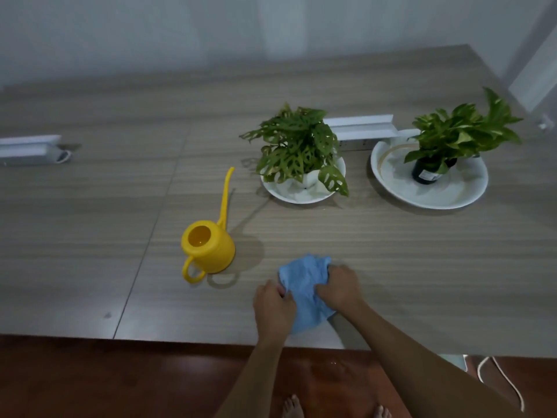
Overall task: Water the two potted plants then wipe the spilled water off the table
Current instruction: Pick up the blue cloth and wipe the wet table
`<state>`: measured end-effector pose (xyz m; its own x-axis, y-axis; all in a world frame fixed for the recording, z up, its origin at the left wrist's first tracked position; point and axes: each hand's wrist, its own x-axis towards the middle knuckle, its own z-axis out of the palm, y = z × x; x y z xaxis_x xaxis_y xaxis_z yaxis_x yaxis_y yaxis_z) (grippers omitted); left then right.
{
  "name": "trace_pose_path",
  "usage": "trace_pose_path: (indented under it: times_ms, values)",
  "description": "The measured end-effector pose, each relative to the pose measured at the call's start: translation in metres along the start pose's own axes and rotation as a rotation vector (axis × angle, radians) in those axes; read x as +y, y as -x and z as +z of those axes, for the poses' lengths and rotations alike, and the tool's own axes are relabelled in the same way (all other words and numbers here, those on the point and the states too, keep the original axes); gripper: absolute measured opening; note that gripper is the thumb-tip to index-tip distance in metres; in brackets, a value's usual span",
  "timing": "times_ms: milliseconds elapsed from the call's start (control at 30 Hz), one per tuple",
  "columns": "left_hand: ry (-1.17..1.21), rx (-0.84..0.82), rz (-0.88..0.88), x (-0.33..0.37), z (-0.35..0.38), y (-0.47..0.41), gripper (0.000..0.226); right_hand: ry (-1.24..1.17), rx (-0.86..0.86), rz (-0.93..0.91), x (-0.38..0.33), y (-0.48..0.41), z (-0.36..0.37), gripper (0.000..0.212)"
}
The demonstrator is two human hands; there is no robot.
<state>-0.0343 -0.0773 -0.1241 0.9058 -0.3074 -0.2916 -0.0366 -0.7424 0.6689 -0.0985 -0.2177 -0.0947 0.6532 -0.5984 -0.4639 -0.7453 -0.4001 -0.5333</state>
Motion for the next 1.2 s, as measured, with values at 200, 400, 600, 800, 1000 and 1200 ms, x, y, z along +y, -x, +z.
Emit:
trace_pose_path:
  times_ms: [200,400,600,800,1000,1200]
  values:
    - [0.211,0.014,-0.089,-0.025,-0.058,0.011,0.023,-0.235,-0.077,-0.086,-0.038,0.021,0.015,0.027]
    - [0.159,0.17,-0.145,-0.088,-0.145,0.01,0.028,-0.247,-0.232,-0.25,-0.112,0.047,0.066,0.041]
    - [0.064,0.287,-0.145,-0.139,-0.23,-0.02,0.019,-0.277,-0.363,-0.358,-0.192,0.059,0.132,0.041]
    - [-0.052,0.279,-0.139,-0.174,-0.279,-0.071,0.017,-0.347,-0.304,-0.324,-0.25,0.046,0.184,0.045]
    - [-0.23,0.402,0.027,-0.186,-0.263,-0.09,0.041,-0.266,-0.185,-0.192,-0.261,0.031,0.209,0.055]
    - [-0.522,0.127,0.004,-0.246,-0.224,-0.078,0.072,-0.075,-0.153,-0.346,-0.239,0.044,0.189,0.058]
